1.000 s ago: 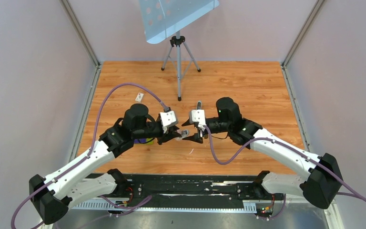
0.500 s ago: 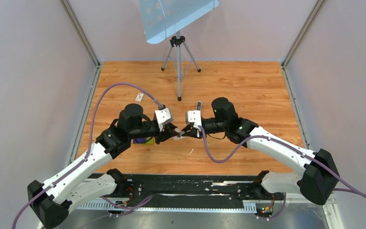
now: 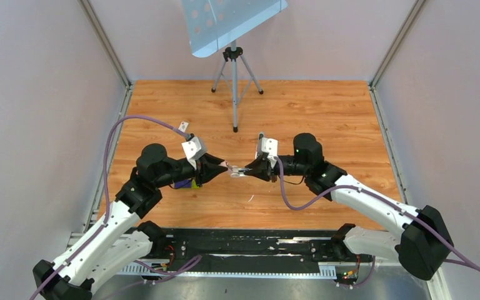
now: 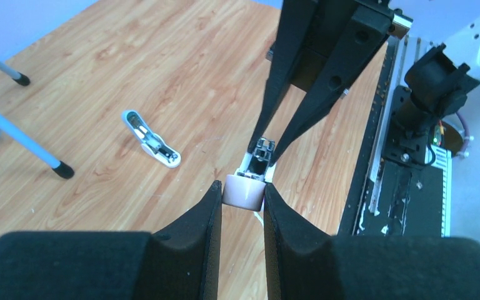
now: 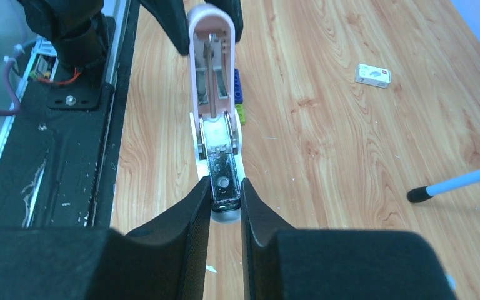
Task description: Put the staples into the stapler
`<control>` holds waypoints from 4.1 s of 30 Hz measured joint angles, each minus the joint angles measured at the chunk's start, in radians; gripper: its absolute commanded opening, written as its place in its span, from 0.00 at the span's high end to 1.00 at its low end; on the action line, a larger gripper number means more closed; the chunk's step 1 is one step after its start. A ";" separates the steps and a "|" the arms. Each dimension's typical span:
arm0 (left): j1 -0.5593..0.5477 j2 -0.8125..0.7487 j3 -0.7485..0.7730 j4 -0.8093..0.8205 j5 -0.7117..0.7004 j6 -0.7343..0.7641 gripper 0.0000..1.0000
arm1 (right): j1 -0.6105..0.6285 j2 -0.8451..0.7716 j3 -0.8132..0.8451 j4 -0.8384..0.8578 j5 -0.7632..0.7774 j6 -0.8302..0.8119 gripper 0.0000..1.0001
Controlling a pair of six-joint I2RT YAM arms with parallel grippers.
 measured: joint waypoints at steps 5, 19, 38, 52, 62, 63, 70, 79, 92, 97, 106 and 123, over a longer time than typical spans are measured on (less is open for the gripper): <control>0.010 -0.053 -0.053 0.094 -0.031 -0.081 1.00 | -0.016 -0.066 -0.107 0.133 0.021 0.119 1.00; 0.016 -0.057 -0.225 0.461 -0.090 -0.334 1.00 | -0.018 -0.131 -0.229 0.333 0.092 0.361 0.89; 0.028 0.032 -0.154 0.387 -0.010 -0.230 1.00 | -0.018 -0.070 -0.122 0.261 0.013 0.388 0.31; 0.028 0.051 -0.150 0.378 0.072 -0.189 1.00 | -0.015 0.166 0.035 0.260 -0.197 0.327 0.30; 0.028 0.051 -0.150 0.380 0.087 -0.179 1.00 | -0.004 0.201 0.040 0.267 -0.240 0.328 0.62; 0.028 0.051 -0.150 0.381 0.093 -0.180 1.00 | -0.004 0.203 0.040 0.270 -0.240 0.332 0.64; 0.028 0.045 -0.150 0.382 0.104 -0.179 0.94 | -0.002 0.214 0.040 0.298 -0.235 0.363 0.80; 0.028 -0.006 -0.134 0.327 -0.001 -0.150 0.23 | 0.004 0.213 0.040 0.317 -0.158 0.412 0.84; 0.028 -0.129 -0.030 0.110 -0.228 -0.043 0.00 | 0.000 0.102 0.042 0.104 0.238 0.417 0.83; 0.028 -0.153 -0.029 0.015 -0.361 -0.048 0.00 | -0.045 0.122 0.071 -0.037 0.486 0.452 0.83; 0.028 -0.171 -0.030 -0.074 -0.486 -0.051 0.00 | -0.190 0.361 0.213 -0.280 0.893 0.613 0.80; 0.028 -0.202 -0.036 -0.127 -0.637 -0.021 0.00 | -0.207 0.652 0.408 -0.458 1.187 0.782 0.72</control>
